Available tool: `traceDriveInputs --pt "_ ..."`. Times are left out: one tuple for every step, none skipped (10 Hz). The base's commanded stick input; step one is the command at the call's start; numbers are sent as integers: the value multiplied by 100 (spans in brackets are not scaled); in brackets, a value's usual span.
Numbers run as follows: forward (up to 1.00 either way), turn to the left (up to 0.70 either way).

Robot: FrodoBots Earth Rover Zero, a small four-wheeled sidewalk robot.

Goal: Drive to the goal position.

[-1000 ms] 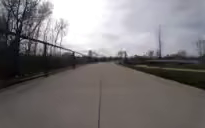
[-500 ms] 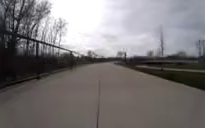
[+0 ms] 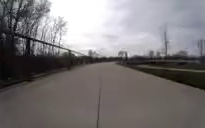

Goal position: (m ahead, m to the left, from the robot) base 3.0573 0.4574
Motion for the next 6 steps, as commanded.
traceDriveInputs --pt "100 0" --pt "100 0" --pt "100 0" --pt "100 0" --pt "100 0" --pt "100 0"
